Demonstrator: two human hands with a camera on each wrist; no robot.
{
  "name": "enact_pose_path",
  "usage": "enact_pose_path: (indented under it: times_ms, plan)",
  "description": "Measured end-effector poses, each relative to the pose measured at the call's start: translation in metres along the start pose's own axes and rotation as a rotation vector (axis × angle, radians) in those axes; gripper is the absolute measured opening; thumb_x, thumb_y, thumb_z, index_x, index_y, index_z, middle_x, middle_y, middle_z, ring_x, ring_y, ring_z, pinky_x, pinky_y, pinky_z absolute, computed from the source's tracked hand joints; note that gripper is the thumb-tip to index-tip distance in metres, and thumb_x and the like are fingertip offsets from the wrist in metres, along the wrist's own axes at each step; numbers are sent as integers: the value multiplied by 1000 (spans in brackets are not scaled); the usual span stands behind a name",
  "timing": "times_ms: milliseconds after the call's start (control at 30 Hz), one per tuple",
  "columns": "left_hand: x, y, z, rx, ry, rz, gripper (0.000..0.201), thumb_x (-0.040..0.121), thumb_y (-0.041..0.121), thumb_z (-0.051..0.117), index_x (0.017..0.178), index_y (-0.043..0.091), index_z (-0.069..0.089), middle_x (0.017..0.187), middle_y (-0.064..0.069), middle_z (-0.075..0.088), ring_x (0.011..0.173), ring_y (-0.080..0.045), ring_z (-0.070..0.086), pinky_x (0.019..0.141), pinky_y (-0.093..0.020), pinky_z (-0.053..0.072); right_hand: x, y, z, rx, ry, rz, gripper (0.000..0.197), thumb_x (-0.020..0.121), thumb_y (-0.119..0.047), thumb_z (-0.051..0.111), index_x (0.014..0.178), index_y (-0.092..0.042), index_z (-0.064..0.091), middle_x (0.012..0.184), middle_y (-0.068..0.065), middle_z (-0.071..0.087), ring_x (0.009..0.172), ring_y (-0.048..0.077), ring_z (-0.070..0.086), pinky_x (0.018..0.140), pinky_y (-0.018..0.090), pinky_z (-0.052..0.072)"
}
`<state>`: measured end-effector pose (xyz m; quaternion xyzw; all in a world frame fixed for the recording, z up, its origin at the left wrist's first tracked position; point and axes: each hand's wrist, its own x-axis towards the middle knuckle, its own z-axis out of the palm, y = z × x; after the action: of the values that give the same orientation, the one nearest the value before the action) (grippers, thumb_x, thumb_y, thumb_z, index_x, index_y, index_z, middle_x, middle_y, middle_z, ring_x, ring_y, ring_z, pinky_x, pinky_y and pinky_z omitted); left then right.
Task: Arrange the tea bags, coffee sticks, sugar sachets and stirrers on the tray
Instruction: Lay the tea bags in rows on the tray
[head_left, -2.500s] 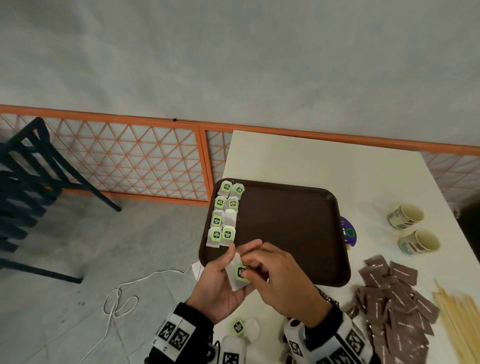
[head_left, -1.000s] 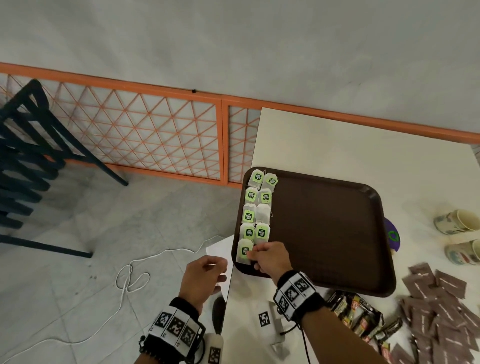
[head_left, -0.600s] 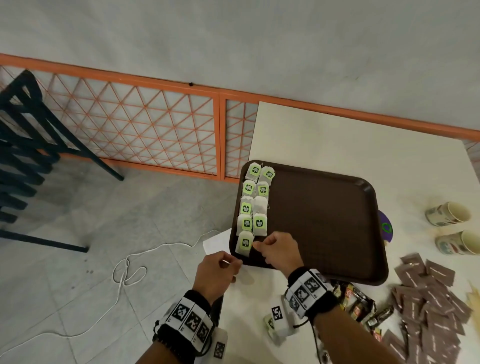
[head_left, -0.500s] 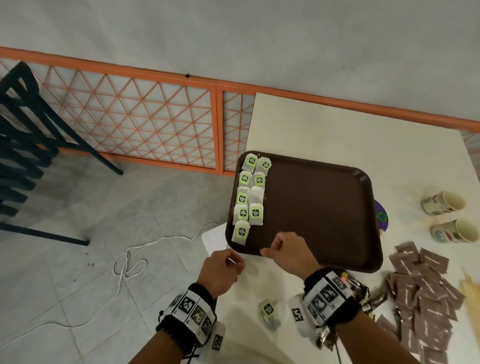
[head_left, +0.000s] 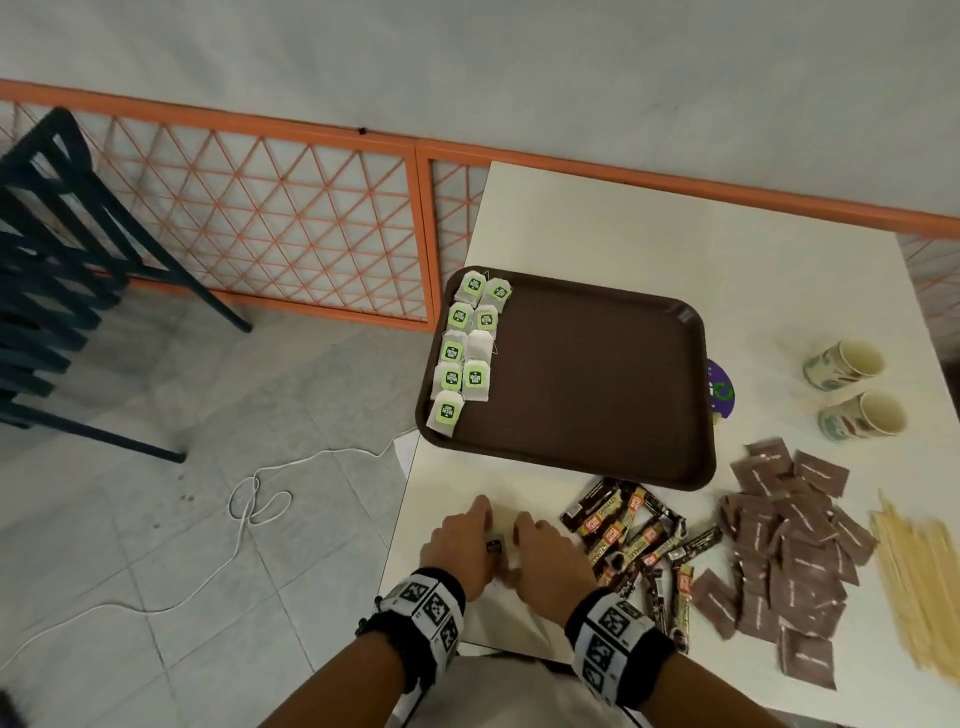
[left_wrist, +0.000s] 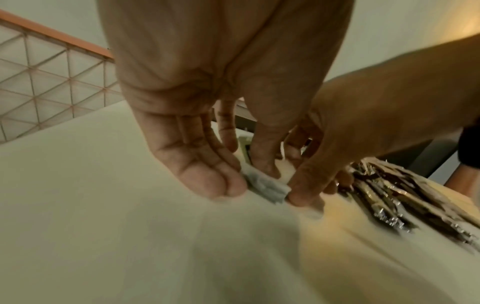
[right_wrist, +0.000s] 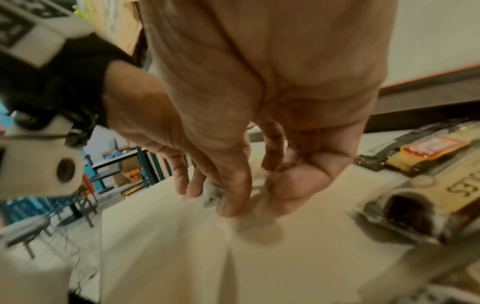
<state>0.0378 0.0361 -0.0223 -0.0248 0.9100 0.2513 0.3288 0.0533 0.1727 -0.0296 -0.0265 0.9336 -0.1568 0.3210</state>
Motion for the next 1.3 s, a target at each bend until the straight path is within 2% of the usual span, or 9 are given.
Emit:
enact_pose_path:
  times_ms: [100,267,467,633,733,900,1067,1167,1300]
  plan:
    - [0,-1,2,6,7,21,27,85,28,63,109,23,54,110,-4,60,99,-30,60,81,-38,49,4,3,-12,-8,-60,-30,46,82,-50,67,108,-16,53,110,5,49,102,29,58,83,40,49]
    - [5,-11,-3,-179,21,17,14,81,21,69,94,17,70,96,-6,70,89,-26,65,78,-32,54,8,9,-25,458,-104,-41,44,64,-45,82,86,-20,54,76,-6,59,65,12,55,57,27,45]
    - [6,-14,-25,-624,-9,-20,19,93,7,58,83,12,74,75,-1,70,64,-17,67,62,-30,54,8,8,-50,723,115,-6,16,83,-10,68,93,-20,60,61,-6,49,49,2,42,49,13,37]
    - [-7,2,-59,-778,-28,147,22,98,4,51,100,10,73,86,-4,66,68,-16,69,65,-27,57,5,9,-73,819,204,-134,26,85,-2,58,99,-24,57,79,6,57,61,10,51,61,31,48]
    - [-11,11,-76,-817,-52,182,25,90,3,65,112,15,65,79,-9,63,67,-23,71,65,-30,57,5,5,-81,877,251,-162,36,85,0,62,109,-26,57,92,6,67,65,5,58,63,18,49]
    - [-7,16,-94,-601,-130,184,46,78,10,80,116,19,55,70,-8,65,57,-21,69,59,-29,56,-2,-6,-91,939,90,-254,41,89,-5,65,123,-25,55,91,6,73,68,11,65,62,19,50]
    - [-3,12,-104,-480,-123,202,18,81,19,78,96,17,68,73,-8,71,57,-16,68,58,-25,57,-2,-13,-96,906,-16,-252,39,91,-12,67,125,-26,54,90,5,76,78,19,69,69,24,54]
    - [2,5,-107,-384,-127,187,15,81,23,78,88,13,71,78,-8,74,60,-14,68,61,-25,56,0,-17,-92,992,-39,-166,26,96,-16,60,120,-25,59,92,14,74,85,27,70,77,33,60]
    - [10,-5,-108,-346,-92,194,10,81,25,77,83,16,72,79,-4,73,65,-10,63,58,-22,54,4,-25,-87,919,-67,-120,12,93,-25,65,96,-18,73,82,2,72,70,10,66,69,22,57]
